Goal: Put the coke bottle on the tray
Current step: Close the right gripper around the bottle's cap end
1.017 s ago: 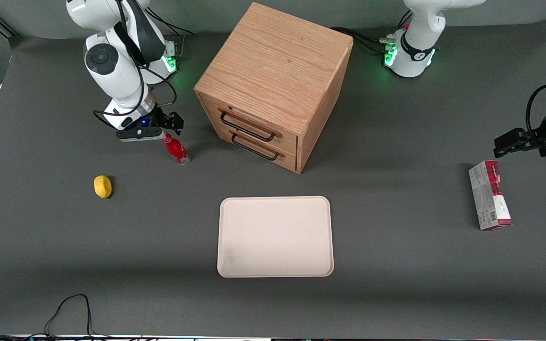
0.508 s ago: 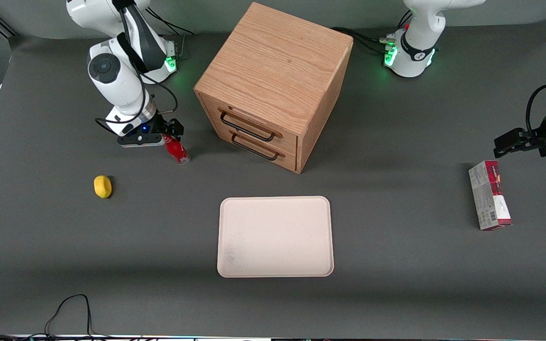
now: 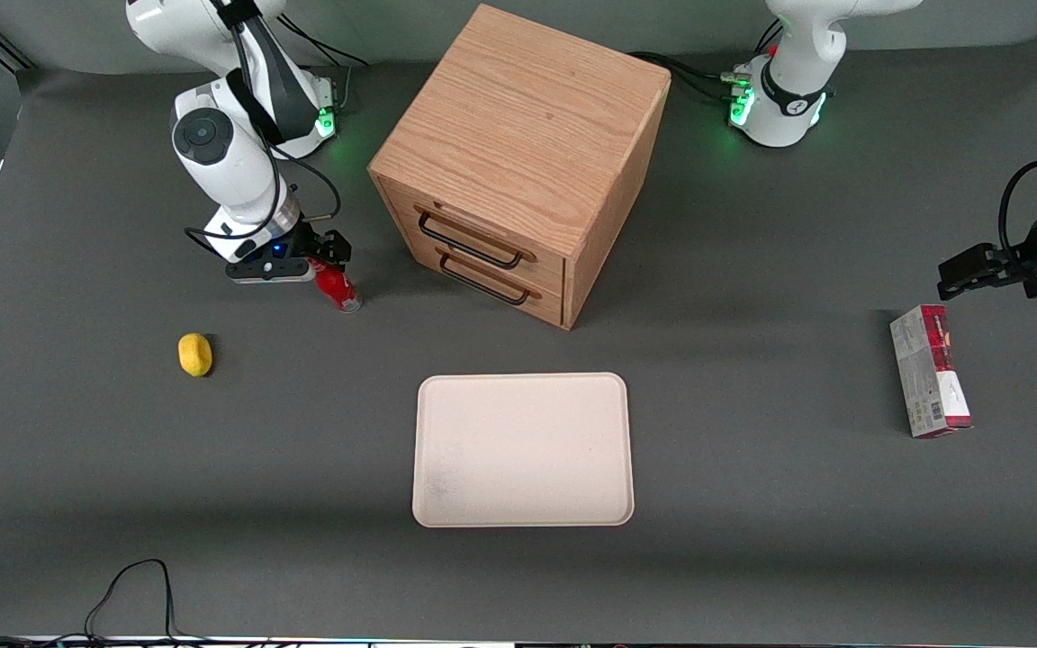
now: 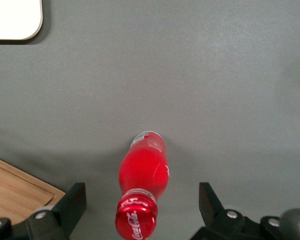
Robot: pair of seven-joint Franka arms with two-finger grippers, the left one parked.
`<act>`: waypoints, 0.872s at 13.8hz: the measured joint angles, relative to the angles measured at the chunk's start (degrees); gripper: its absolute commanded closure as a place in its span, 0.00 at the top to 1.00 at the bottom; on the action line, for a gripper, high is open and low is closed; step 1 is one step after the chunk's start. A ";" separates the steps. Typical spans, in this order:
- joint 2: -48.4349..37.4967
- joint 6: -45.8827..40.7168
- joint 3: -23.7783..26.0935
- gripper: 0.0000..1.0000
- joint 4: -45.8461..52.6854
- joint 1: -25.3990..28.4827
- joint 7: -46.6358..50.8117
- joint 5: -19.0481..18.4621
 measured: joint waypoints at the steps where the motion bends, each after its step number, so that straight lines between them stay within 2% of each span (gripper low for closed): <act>1: 0.00 0.00 0.00 0.76 0.00 0.01 0.00 0.00; 3: -0.01 -0.08 0.00 0.51 0.01 0.01 0.02 0.00; 5: -0.08 -0.38 0.00 0.36 0.01 0.01 0.03 0.00; 8: -0.30 -1.10 0.00 0.24 0.05 0.05 0.09 -0.01; 12: -0.33 -1.21 0.00 0.21 0.15 0.06 0.10 -0.01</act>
